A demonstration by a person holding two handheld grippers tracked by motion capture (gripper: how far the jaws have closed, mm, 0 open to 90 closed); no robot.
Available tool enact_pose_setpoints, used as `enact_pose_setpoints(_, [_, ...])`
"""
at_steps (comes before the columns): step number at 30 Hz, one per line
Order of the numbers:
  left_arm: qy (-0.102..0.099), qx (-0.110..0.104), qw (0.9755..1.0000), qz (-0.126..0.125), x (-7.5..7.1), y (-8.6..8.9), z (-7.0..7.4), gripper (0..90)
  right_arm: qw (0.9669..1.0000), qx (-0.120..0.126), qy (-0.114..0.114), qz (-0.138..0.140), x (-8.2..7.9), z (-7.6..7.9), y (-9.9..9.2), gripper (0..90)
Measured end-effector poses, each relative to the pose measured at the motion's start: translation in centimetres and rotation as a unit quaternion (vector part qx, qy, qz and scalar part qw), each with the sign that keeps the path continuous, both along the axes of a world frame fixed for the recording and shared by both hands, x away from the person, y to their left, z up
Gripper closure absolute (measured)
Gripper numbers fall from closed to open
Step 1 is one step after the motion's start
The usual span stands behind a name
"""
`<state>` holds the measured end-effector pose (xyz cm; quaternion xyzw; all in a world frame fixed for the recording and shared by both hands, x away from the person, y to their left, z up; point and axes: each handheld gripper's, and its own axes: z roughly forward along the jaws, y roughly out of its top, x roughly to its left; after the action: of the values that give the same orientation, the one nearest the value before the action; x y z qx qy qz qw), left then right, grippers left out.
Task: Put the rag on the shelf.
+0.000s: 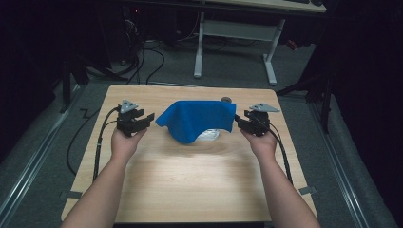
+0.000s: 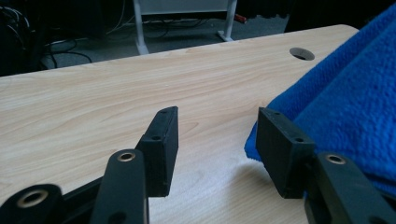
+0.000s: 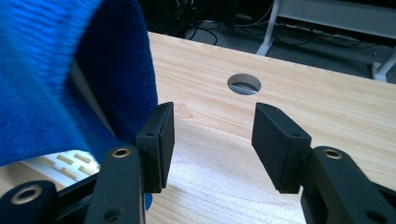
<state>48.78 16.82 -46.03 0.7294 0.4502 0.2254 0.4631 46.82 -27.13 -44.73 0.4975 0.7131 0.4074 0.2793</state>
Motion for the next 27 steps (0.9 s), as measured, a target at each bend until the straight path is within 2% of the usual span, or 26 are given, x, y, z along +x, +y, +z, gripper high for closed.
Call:
enact_pose_setpoints(3, [0.001, -0.004, 1.0000, 0.002, -0.4, 0.2, -0.1, 49.9, 1.0000, 0.002, -0.006, 0.000, -0.4, 0.2, 0.0, 49.7])
enact_pose_setpoints(4, [0.002, -0.004, 1.0000, 0.002, -0.6, 0.3, -0.2, 49.9, 0.9999, 0.003, -0.014, 0.002, -0.7, 0.2, -0.1, 49.7])
enact_pose_setpoints(11, [-0.002, -0.004, 1.0000, -0.001, -2.2, 0.5, -0.4, 50.0, 1.0000, -0.003, -0.006, 0.002, -2.0, 0.3, -0.5, 48.6])
enact_pose_setpoints(14, [-0.003, -0.003, 1.0000, -0.003, -2.8, 0.6, -0.4, 49.9, 0.9998, 0.001, -0.018, 0.004, -2.9, 0.3, -0.8, 48.6])
enact_pose_setpoints(15, [-0.002, -0.005, 1.0000, -0.004, -3.1, 0.7, -0.5, 49.9, 0.9999, -0.004, -0.010, 0.008, -3.3, 0.3, -0.7, 47.9])
enact_pose_setpoints(19, [-0.004, -0.003, 0.9999, -0.009, -4.2, 0.6, -0.6, 49.8, 0.9998, -0.008, -0.011, 0.014, -4.1, 0.4, -0.6, 46.6])
enact_pose_setpoints(20, [-0.004, -0.004, 0.9999, -0.013, -4.7, 0.6, -0.6, 49.5, 0.9993, -0.010, -0.027, 0.025, -4.9, 0.5, -0.5, 46.4])
enact_pose_setpoints(22, [-0.004, -0.007, 0.9998, -0.016, -5.1, 0.5, -0.7, 49.4, 0.9992, -0.011, -0.029, 0.024, -5.2, 0.5, -0.4, 45.7])
enact_pose_setpoints(25, [-0.003, -0.012, 0.9996, -0.026, -6.1, 0.4, -1.0, 49.0, 0.9990, -0.027, -0.018, 0.032, -6.2, 0.4, 0.1, 41.7])
enact_pose_setpoints(26, [-0.002, -0.009, 0.9995, -0.030, -6.8, 0.3, -1.3, 48.7, 0.9985, -0.030, -0.030, 0.035, -7.1, 0.2, 0.3, 41.6])
enact_pose_setpoints(27, [-0.002, -0.009, 0.9995, -0.030, -6.8, 0.3, -1.3, 48.6, 0.9985, -0.030, -0.030, 0.035, -7.1, 0.2, 0.3, 41.6])
